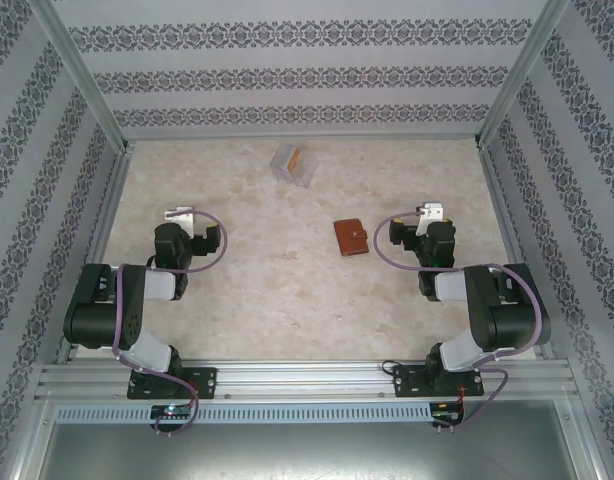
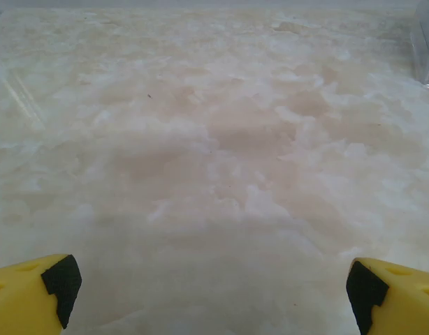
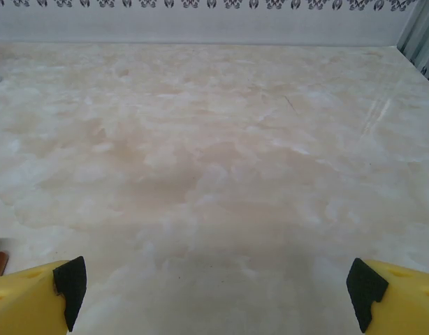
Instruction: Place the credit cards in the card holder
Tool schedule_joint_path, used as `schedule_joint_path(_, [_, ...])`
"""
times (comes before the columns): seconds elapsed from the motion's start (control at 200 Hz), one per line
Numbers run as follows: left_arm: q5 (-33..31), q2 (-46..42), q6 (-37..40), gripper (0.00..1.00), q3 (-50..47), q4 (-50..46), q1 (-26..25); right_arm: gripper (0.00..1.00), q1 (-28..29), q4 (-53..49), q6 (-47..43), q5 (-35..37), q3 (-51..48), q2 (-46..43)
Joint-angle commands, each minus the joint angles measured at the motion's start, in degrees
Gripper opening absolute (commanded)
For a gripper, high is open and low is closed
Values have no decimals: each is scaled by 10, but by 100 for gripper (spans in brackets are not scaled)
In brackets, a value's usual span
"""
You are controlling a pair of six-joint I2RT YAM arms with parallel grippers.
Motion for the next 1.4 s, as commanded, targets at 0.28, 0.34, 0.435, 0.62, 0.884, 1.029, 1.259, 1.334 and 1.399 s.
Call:
schedule_joint_path(0.28, [-4, 3, 11, 99, 11, 7, -7, 98, 8, 11, -14, 6, 7, -15])
schedule_joint_path(0.34, [-4, 4, 11, 99, 10, 7, -7, 98, 6, 8, -12, 1, 9, -14])
schedule_joint_path(0.435, [-8, 1, 10, 99, 14, -1, -7, 98, 0, 4, -8, -11, 11, -14])
schedule_joint_path(0.62, [-11, -1, 10, 99, 17, -9, -7, 98, -3, 3, -6, -14, 12, -13])
schedule_joint_path(0.884, [-30, -49, 7, 99, 32, -75, -12, 98, -5, 8, -1, -5, 9, -16])
schedule_joint_path(1.029, [-40, -167, -63, 100, 76, -274, -19, 98, 32, -25, -37, 21, -9, -103])
schedule_joint_path(1.259, [-61, -323, -248, 99, 94, -381, -24, 98, 79, -281, -14, 47, 53, -317])
schedule_joint_path(1.334, [-65, -319, -321, 99, 116, -405, -23, 98, 83, -307, 41, 99, 73, -327])
schedule_joint_path(1.399, [-2, -293, -302, 99, 155, -425, -24, 98, 84, -354, 142, 190, 95, -323])
